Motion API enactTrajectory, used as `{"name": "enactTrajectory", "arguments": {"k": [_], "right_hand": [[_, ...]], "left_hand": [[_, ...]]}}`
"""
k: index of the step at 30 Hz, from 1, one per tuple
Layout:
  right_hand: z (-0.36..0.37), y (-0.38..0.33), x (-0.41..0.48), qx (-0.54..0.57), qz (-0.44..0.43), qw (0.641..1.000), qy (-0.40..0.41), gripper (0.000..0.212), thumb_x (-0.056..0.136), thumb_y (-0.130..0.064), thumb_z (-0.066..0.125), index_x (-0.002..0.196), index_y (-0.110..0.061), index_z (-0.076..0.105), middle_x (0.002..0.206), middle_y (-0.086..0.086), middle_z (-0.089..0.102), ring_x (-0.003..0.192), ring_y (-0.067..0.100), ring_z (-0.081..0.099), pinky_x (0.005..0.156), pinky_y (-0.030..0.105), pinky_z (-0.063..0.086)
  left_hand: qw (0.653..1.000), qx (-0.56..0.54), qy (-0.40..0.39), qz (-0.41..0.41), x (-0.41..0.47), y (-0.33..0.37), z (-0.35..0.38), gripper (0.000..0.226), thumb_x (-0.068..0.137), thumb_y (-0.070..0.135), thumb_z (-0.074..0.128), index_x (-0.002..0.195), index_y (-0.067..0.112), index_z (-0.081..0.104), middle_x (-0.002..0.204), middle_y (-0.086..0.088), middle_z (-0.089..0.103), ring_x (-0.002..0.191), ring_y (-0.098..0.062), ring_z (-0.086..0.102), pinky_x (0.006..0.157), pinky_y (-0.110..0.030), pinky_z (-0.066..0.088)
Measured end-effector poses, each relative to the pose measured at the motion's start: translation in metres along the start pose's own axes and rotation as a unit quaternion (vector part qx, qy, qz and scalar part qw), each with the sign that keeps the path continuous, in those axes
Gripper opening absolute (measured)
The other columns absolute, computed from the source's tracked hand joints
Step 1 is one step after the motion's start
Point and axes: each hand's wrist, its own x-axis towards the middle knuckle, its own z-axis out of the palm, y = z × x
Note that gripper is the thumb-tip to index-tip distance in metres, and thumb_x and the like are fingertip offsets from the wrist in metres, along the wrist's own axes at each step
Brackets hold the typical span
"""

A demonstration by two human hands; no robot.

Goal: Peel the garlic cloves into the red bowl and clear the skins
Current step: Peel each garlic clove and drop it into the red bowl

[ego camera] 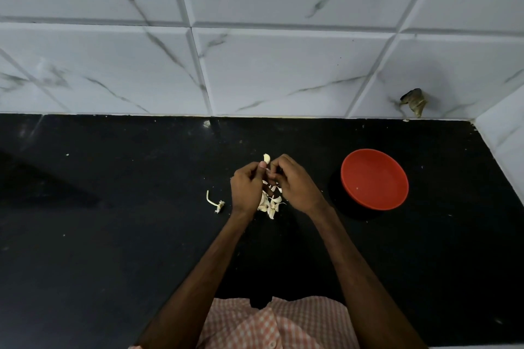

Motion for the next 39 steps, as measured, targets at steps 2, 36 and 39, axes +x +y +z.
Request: {"name": "enactTrajectory", "arguments": {"k": [2,36,39], "right_hand": [[0.000,0.001,0.001,0.022,0.006,1.000,0.005,0.013,0.096,-0.005,0.062,0.090,-0.014,0.054,0.093,-0.006,0.055,0.082,0.018,0.064,0.073,0.045,0.056],[0.013,-0.004,0.006,0.075,0.199,0.975,0.066,0.015,0.094,-0.003,0.065,0.081,0.000,0.058,0.080,0.015,0.066,0.072,0.032,0.070,0.064,0.043,0.060],[0.006,-0.004,0.011,0.198,0.304,0.932,0.011,0.015,0.097,0.000,0.057,0.082,0.000,0.056,0.079,0.013,0.068,0.065,0.021,0.070,0.059,0.035,0.060]], "left_hand": [[1.000,0.000,0.002,0.004,0.001,0.000,-0.001,0.032,0.104,0.019,0.054,0.081,0.003,0.069,0.069,-0.007,0.070,0.059,-0.027,0.069,0.061,-0.036,0.053],[0.949,0.268,-0.149,0.068,0.004,-0.017,-0.015,0.037,0.102,0.035,0.055,0.065,0.033,0.051,0.056,0.010,0.054,0.058,-0.008,0.050,0.056,-0.026,0.031],[0.940,0.291,-0.147,0.100,0.004,-0.017,-0.016,0.035,0.103,0.037,0.053,0.069,0.029,0.051,0.058,0.010,0.053,0.062,-0.010,0.051,0.056,-0.025,0.031]]}}
